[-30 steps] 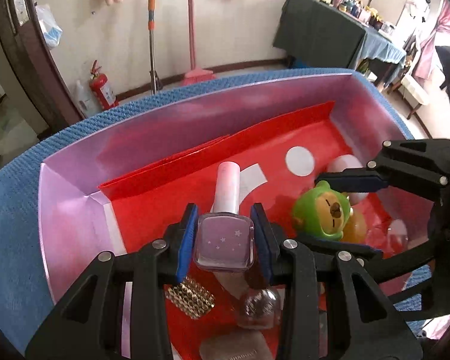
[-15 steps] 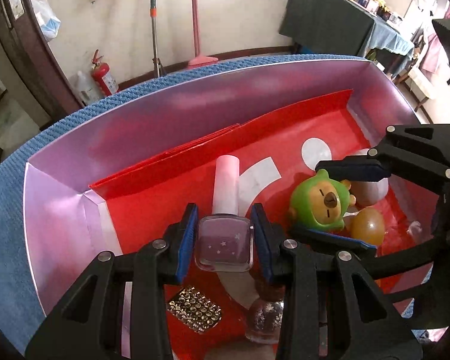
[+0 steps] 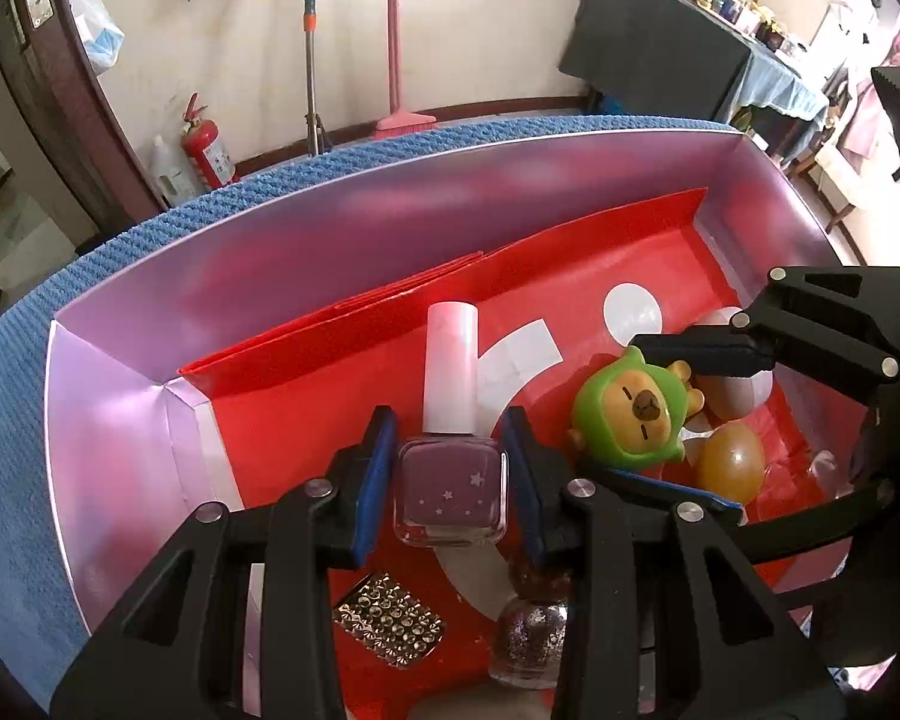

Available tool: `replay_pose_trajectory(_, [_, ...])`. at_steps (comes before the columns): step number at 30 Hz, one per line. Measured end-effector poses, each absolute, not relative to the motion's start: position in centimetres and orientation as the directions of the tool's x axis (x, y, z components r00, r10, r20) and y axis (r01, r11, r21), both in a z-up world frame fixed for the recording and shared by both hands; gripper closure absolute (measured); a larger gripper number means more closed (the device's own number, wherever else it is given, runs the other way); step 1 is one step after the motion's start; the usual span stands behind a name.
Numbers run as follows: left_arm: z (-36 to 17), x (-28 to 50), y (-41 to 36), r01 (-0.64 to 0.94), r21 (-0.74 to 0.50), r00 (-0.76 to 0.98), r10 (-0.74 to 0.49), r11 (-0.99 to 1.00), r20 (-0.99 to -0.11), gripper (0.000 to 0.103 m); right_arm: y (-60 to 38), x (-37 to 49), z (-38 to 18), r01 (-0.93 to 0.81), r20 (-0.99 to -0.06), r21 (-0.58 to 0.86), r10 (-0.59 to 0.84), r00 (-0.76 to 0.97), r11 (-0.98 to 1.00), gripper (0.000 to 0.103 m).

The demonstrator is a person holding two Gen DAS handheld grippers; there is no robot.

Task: Organize rigid objects
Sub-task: 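Lower the pink polish into the box with the left tool while the right lowers the figurine, then open the left tool on the polish while the right opens on the figurine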

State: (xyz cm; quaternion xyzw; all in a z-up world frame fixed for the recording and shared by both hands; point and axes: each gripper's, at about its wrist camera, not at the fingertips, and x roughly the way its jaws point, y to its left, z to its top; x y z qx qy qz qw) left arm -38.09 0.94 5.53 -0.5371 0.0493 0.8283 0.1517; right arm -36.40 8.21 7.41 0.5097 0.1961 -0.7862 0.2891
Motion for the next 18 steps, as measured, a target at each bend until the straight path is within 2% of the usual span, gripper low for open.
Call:
replay_pose_trajectory(10, [5.4,-38.3,0.8,-0.306,-0.081,-0.373,0.198,-0.949,-0.906,0.064,8.2,-36.4,7.2,0.652,-0.914,-0.015,-0.254,-0.316,-0.758,0.052])
replay_pose_trajectory(15, [6.1,-38.1,0.4,-0.303,-0.094,-0.4,0.216,-0.948,-0.89,0.05,8.2,-36.4,7.2,0.653,-0.914,-0.019,-0.251,-0.318,-0.757,0.048])
replay_pose_trajectory(18, [6.8,-37.8,0.3,-0.311,-0.1,-0.417,0.23,-0.945,-0.879,0.046,8.4,-36.3,7.0,0.654,-0.914,-0.015,-0.254,-0.315,-0.756,0.044])
